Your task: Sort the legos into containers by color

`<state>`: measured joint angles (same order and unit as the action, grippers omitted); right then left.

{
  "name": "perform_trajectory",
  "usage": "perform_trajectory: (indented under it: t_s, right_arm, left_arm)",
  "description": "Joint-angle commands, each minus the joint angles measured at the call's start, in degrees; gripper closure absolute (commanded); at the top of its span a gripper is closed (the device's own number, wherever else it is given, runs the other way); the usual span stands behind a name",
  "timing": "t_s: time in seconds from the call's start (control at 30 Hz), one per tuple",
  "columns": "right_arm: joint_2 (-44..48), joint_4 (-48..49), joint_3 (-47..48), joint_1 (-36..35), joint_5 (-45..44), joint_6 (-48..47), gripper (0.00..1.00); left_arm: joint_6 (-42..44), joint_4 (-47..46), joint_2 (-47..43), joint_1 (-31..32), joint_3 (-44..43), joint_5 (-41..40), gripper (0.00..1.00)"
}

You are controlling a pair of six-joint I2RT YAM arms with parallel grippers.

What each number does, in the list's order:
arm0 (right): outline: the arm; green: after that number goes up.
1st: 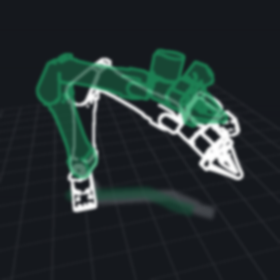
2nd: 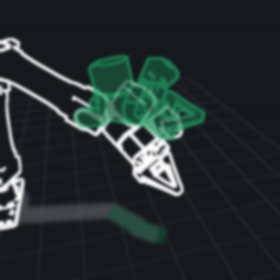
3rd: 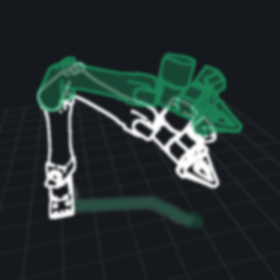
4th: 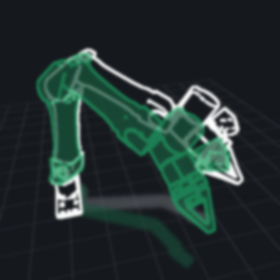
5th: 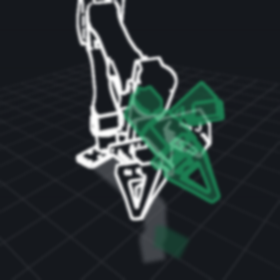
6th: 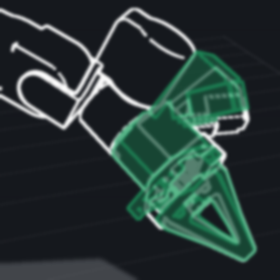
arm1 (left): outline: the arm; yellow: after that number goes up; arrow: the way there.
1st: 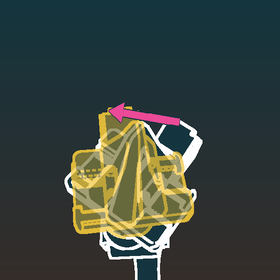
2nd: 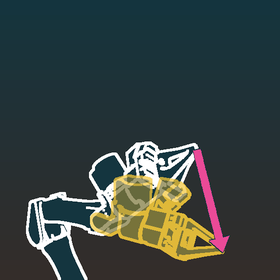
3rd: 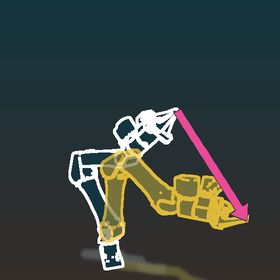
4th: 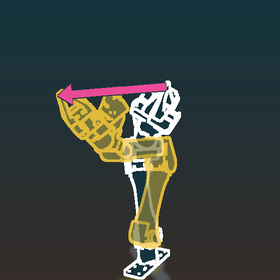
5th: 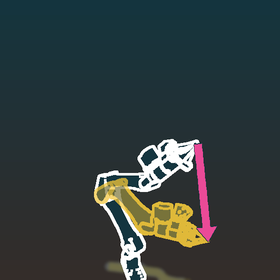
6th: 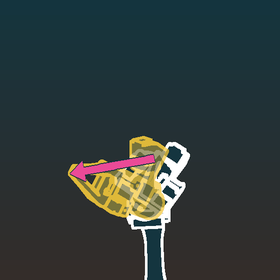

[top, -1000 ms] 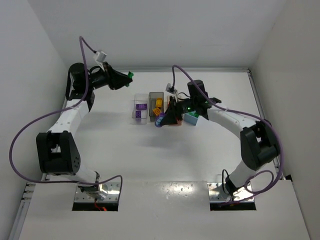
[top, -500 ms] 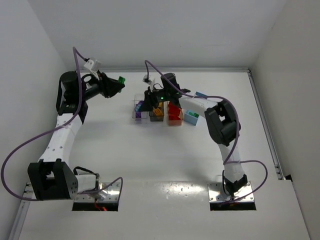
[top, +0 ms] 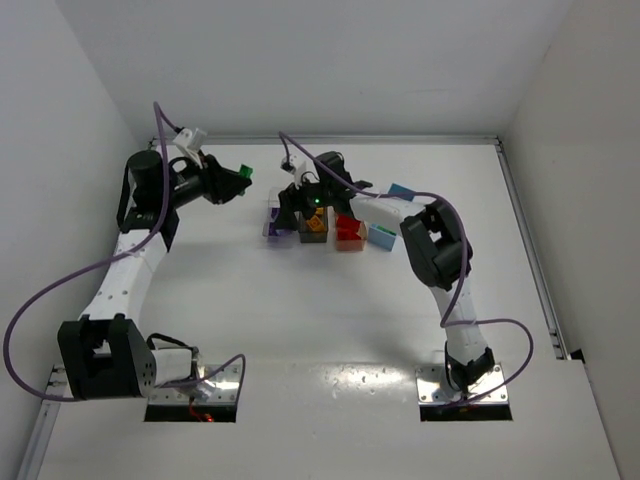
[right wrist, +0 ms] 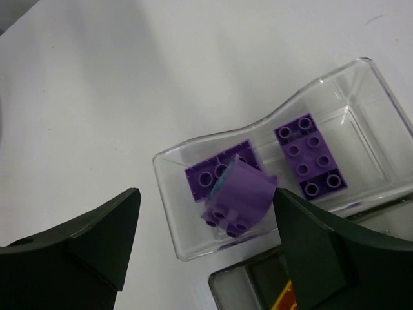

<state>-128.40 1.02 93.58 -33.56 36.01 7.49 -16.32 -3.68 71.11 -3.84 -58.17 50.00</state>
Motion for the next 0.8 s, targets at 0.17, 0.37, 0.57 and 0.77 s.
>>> perform_trajectory:
  t_s: [0.17, 0.37, 0.57, 0.77]
  right_arm:
    - [16.2, 3.6, -4.9, 0.2, -4.6, 1.7, 0.15]
    - [37.2, -2.4, -20.3, 8.0, -17.9, -3.5, 0.10]
    - [53.9, -10.8, -32.0, 19.7, -24.4, -3.5, 0.10]
    - [64.4, -18.2, -39.7, 29.2, -25.5, -3.5, 0.10]
  left_arm:
    - [-5.8, -9.7, 3.2, 6.4, 1.6, 0.5, 0.93]
    - [-5.8, -11.2, 9.3, 16.0, -1.6, -5.8, 0.93]
    - [-4.6, -8.9, 20.9, 26.1, -10.2, -11.5, 0.93]
    - [-3.9, -6.1, 36.3, 34.3, -24.3, -12.3, 0.88]
